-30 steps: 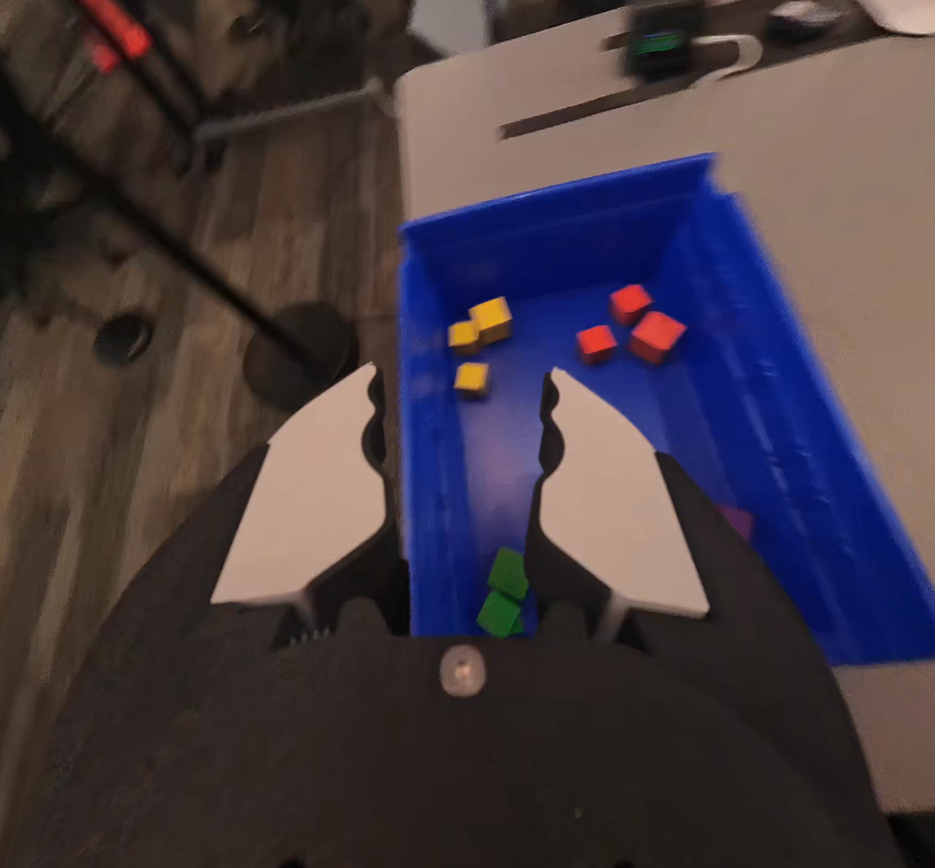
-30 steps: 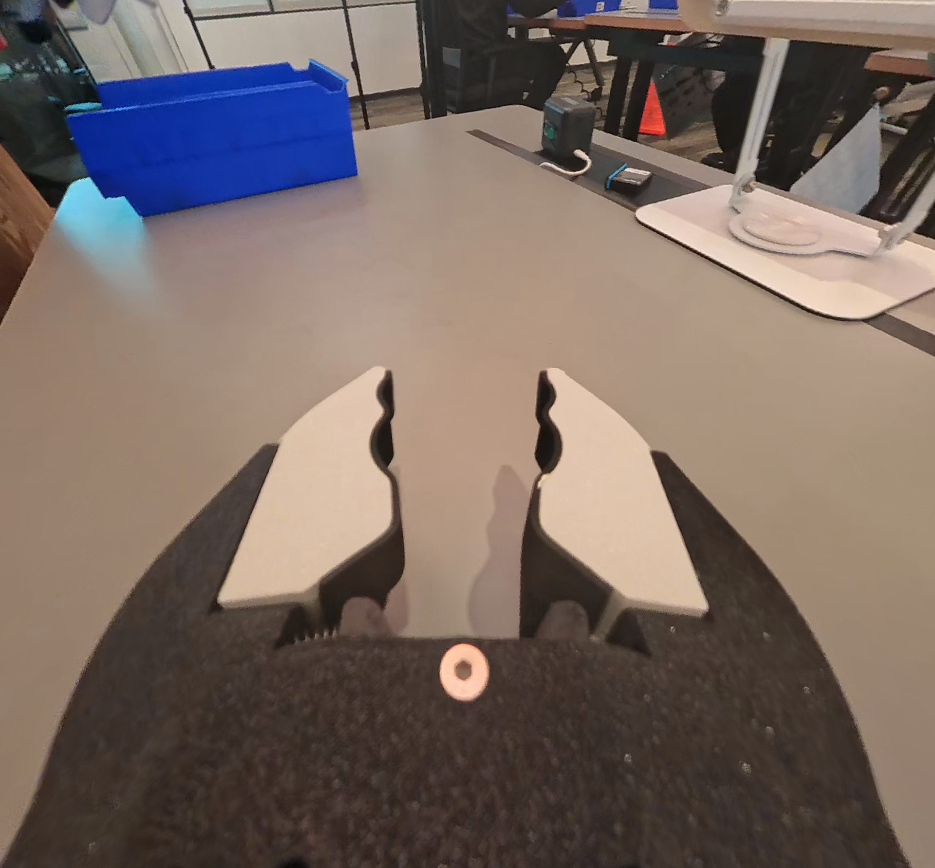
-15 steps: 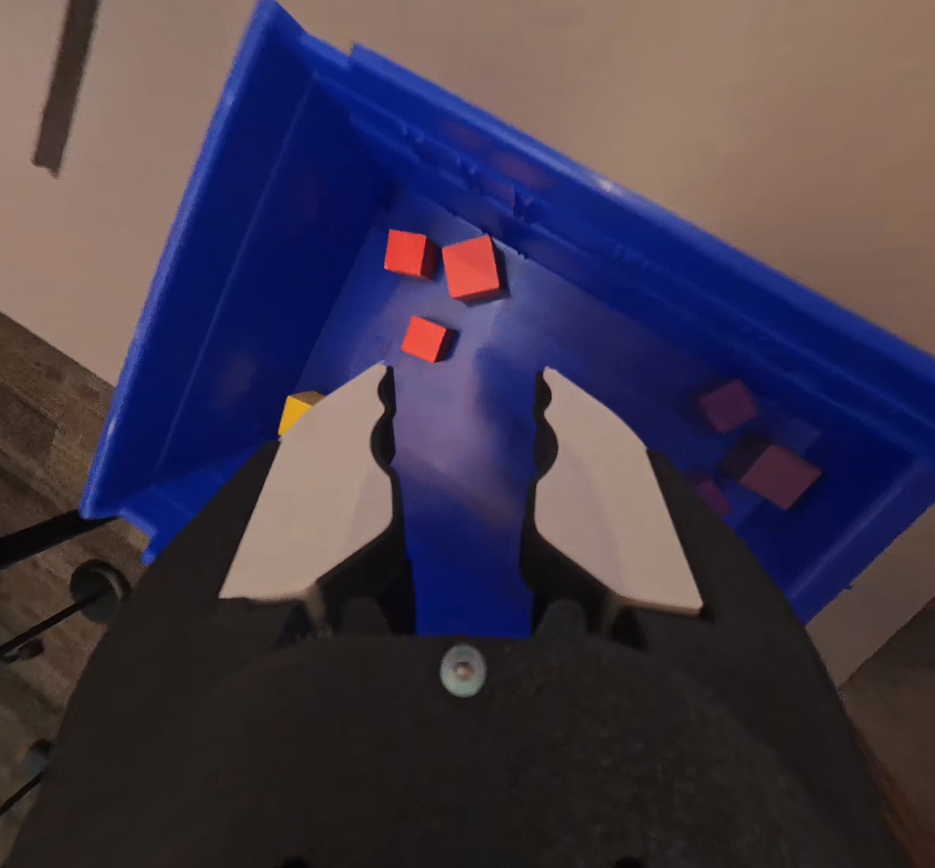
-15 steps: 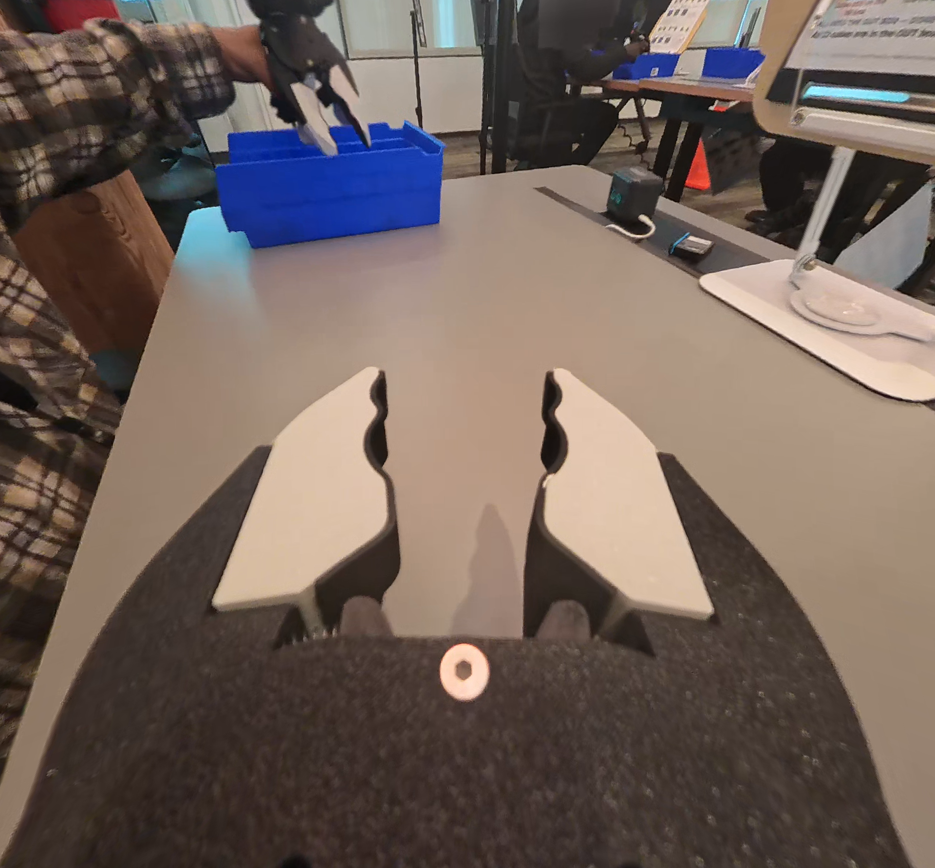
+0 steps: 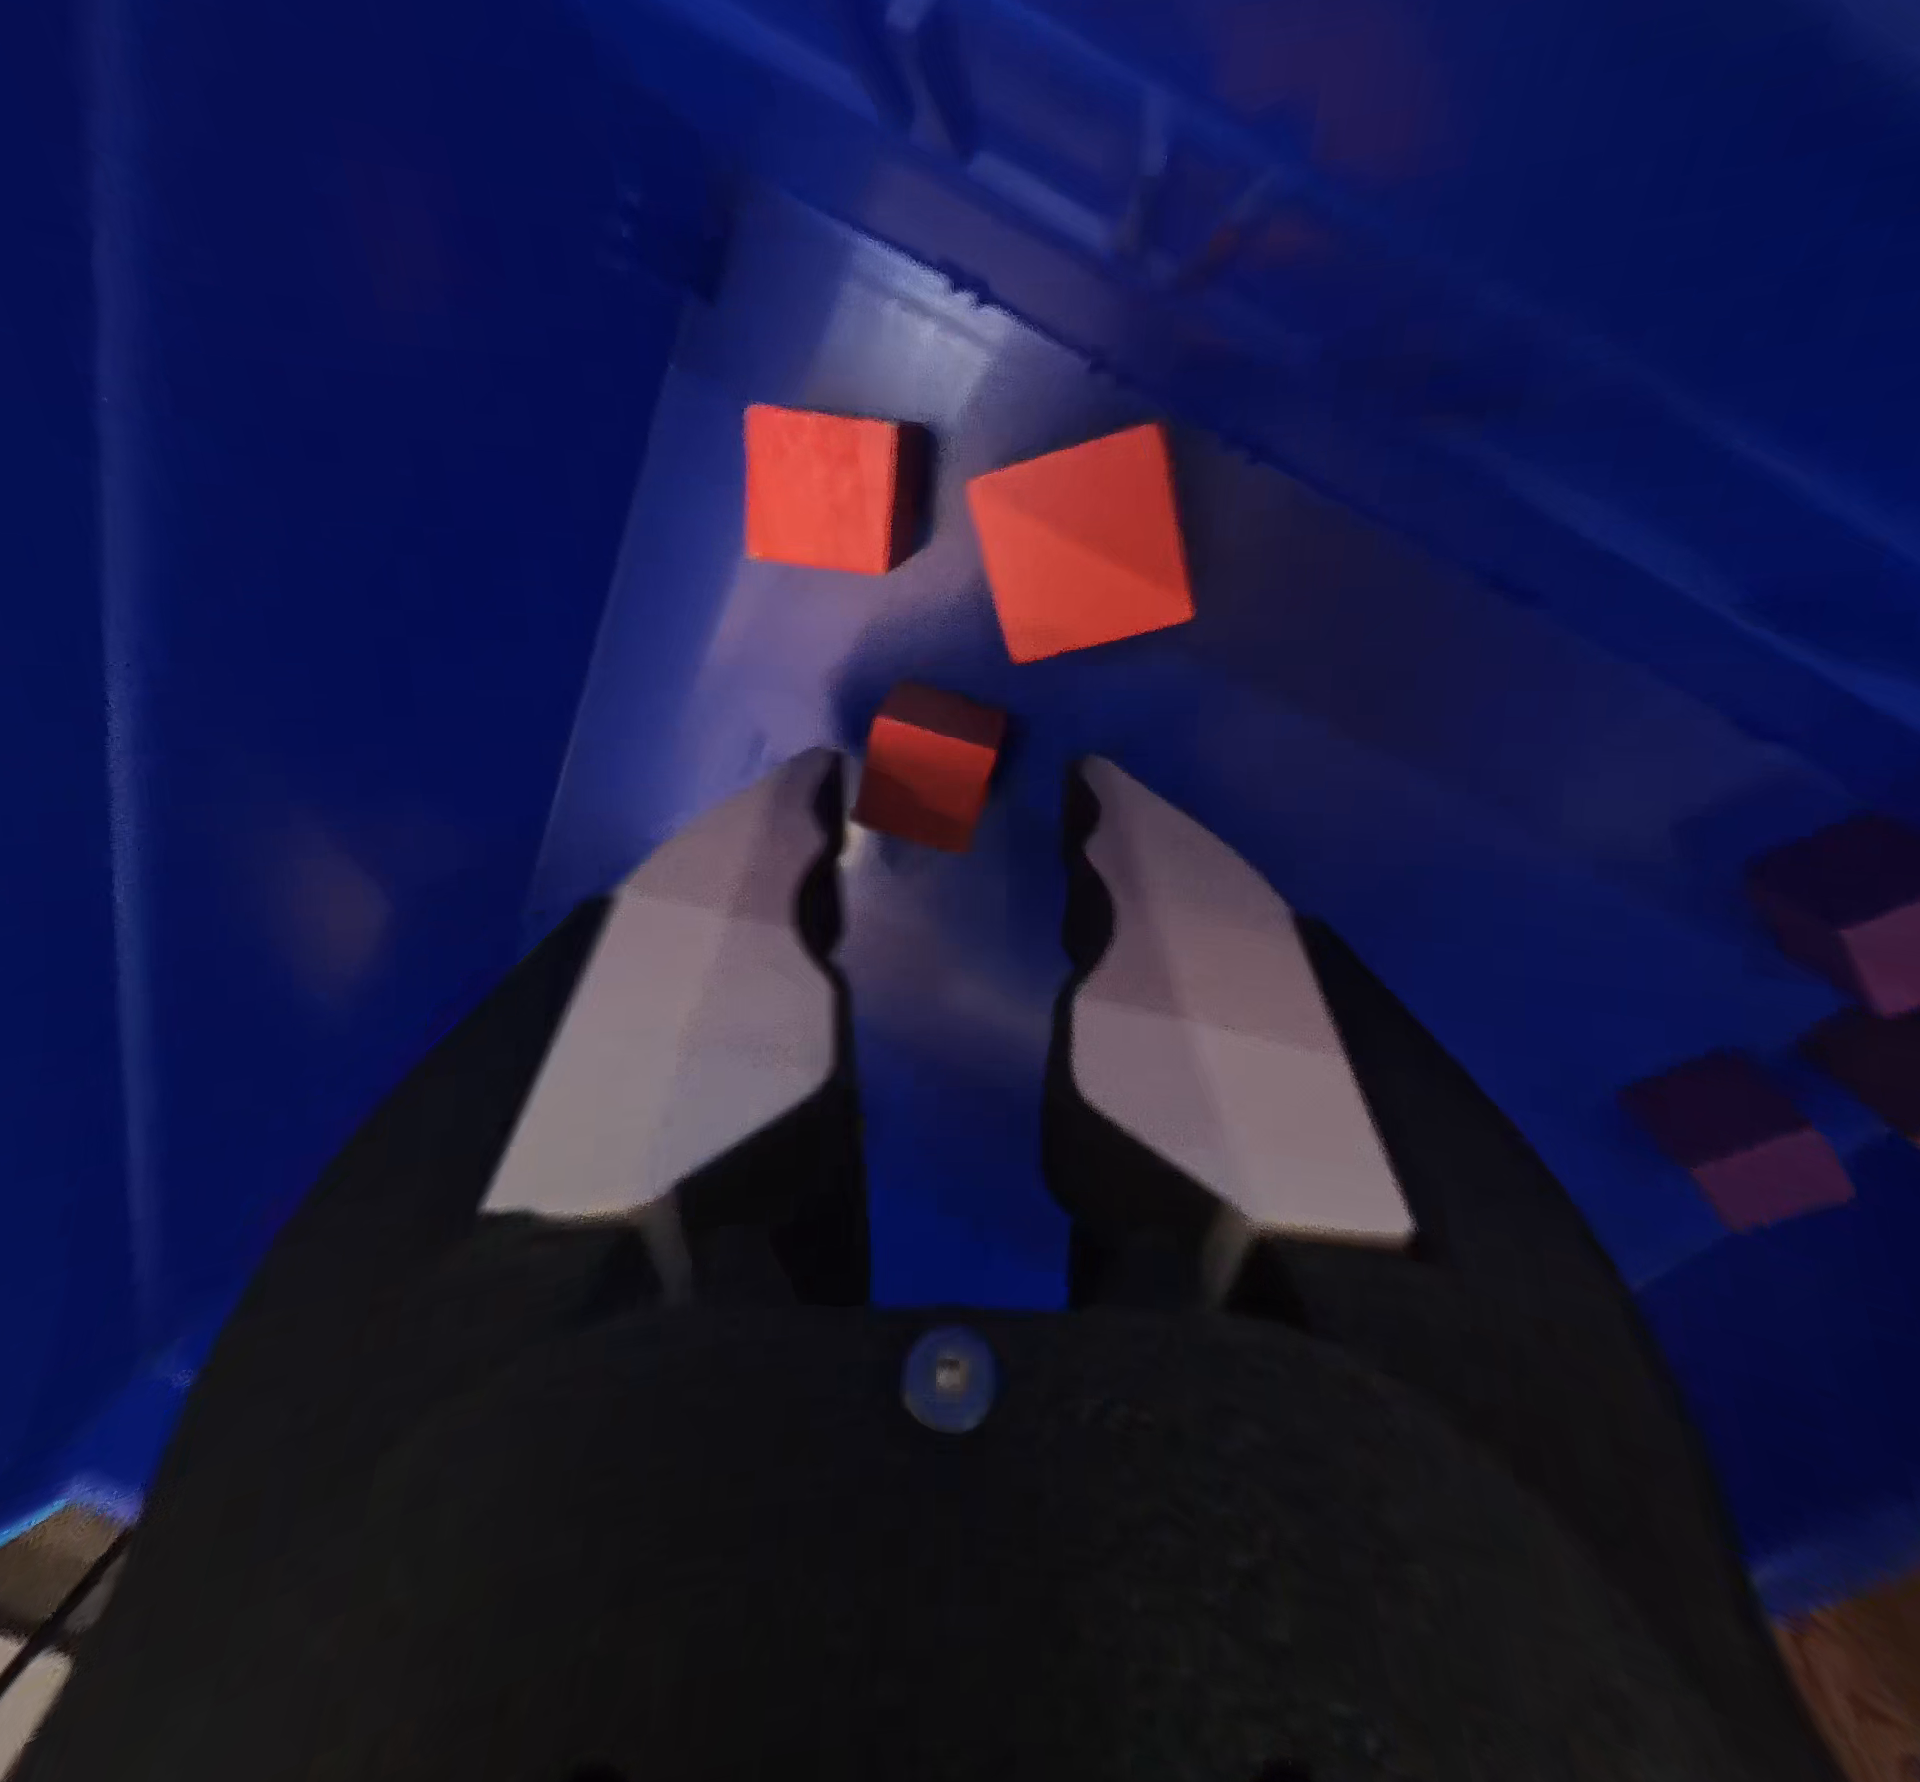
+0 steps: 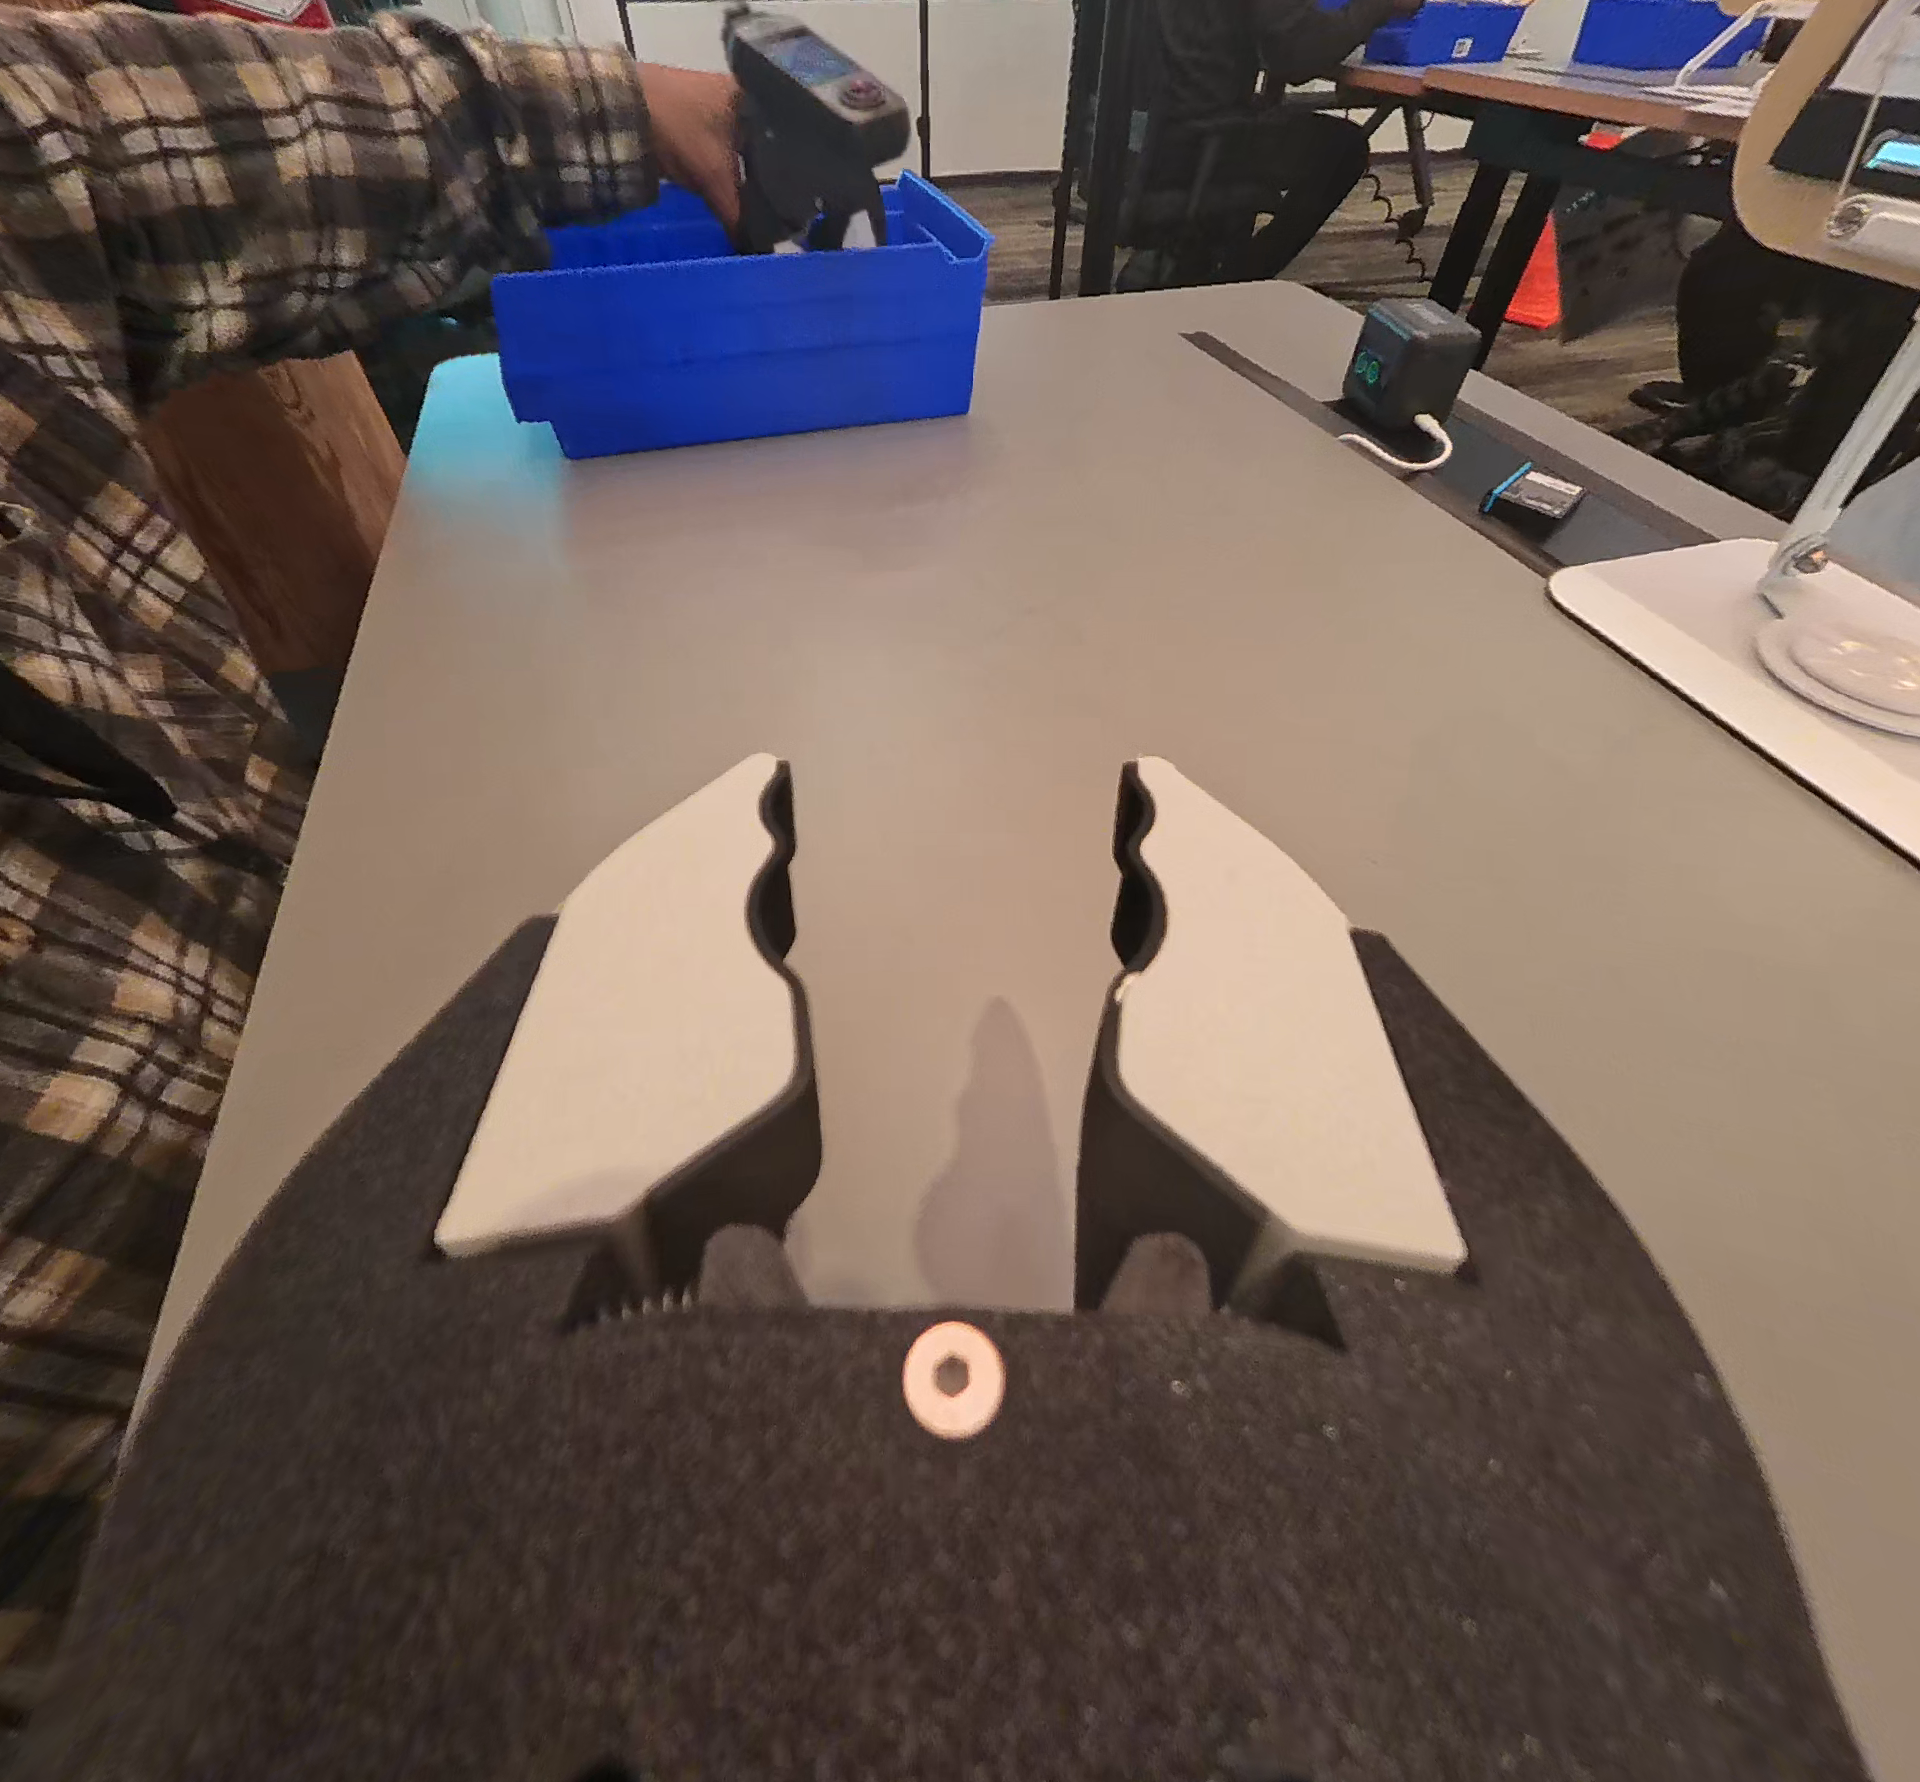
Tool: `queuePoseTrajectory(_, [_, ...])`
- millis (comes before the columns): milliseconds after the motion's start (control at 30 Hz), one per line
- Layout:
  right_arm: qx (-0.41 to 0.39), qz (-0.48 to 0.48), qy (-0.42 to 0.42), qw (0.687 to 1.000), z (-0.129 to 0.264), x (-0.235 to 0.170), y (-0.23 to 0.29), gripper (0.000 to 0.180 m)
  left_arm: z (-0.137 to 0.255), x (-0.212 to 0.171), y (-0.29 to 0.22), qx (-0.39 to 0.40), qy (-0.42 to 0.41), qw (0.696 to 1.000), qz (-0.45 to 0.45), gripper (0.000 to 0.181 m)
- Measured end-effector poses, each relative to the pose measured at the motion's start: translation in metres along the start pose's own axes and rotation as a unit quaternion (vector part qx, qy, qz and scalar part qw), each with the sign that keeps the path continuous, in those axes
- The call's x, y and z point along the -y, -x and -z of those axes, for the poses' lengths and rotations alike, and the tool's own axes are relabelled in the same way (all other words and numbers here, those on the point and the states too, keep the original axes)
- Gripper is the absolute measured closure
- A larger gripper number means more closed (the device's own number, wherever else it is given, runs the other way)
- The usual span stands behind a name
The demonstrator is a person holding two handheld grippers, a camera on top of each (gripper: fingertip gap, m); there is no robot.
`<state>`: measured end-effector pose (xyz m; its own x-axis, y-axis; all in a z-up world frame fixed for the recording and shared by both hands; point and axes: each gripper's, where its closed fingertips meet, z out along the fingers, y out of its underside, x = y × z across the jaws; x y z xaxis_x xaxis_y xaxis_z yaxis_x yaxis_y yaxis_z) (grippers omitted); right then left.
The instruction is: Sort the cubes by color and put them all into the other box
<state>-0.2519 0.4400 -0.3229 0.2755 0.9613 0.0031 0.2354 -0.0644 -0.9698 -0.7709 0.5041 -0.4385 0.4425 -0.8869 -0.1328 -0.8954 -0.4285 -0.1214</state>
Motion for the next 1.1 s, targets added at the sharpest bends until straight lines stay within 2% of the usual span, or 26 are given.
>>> queuePoseTrajectory(33, [0.001,-0.001,-0.002,1.0,-0.001,0.0,0.001,0.121,0.0,0.002,0.0,-0.002,0.0,1.0,0.006,0.158])
queuePoseTrajectory(167, [0.005,-0.014,-0.014,1.0,-0.001,0.003,0.007,0.122,0.018,-0.005,0.012,0.046,0.017,0.998,0.028,0.159])
queuePoseTrajectory(267, [-0.002,-0.044,-0.032,0.999,-0.002,0.007,0.008,0.121,0.072,0.017,0.021,0.112,-0.078,0.989,0.063,0.159])
queuePoseTrajectory(333, [0.001,-0.095,-0.063,0.994,-0.005,0.017,0.005,0.12,0.127,0.057,0.016,0.158,-0.19,0.966,0.072,0.159])
queuePoseTrajectory(400, [0.027,-0.179,-0.115,0.977,-0.01,0.034,0.001,0.119,0.182,0.114,-0.011,0.178,-0.316,0.93,0.054,0.159])
queuePoseTrajectory(467, [0.09,-0.278,-0.172,0.941,-0.015,0.058,0.001,0.12,0.221,0.172,-0.053,0.188,-0.413,0.891,0.014,0.159])
queuePoseTrajectory(533, [0.17,-0.358,-0.208,0.894,-0.02,0.082,0.005,0.121,0.24,0.227,-0.101,0.192,-0.479,0.856,-0.037,0.159])
queuePoseTrajectory(633, [0.292,-0.455,-0.22,0.812,-0.025,0.109,0.016,0.128,0.244,0.295,-0.164,0.178,-0.557,0.806,-0.096,0.159])
queuePoseTrajectory(667, [0.314,-0.478,-0.215,0.792,-0.027,0.113,0.019,0.13,0.242,0.314,-0.18,0.166,-0.577,0.792,-0.109,0.159])
queuePoseTrajectory(700, [0.322,-0.489,-0.203,0.785,-0.03,0.114,0.022,0.131,0.238,0.332,-0.194,0.153,-0.594,0.781,-0.118,0.159])
queuePoseTrajectory(833, [0.304,-0.485,-0.165,0.803,-0.029,0.11,0.026,0.134,0.217,0.387,-0.234,0.089,-0.631,0.753,-0.163,0.159])
queuePoseTrajectory(1100, [0.295,-0.488,-0.147,0.809,-0.004,0.101,0.027,0.145,0.184,0.438,-0.258,0.056,-0.63,0.748,-0.202,0.159])
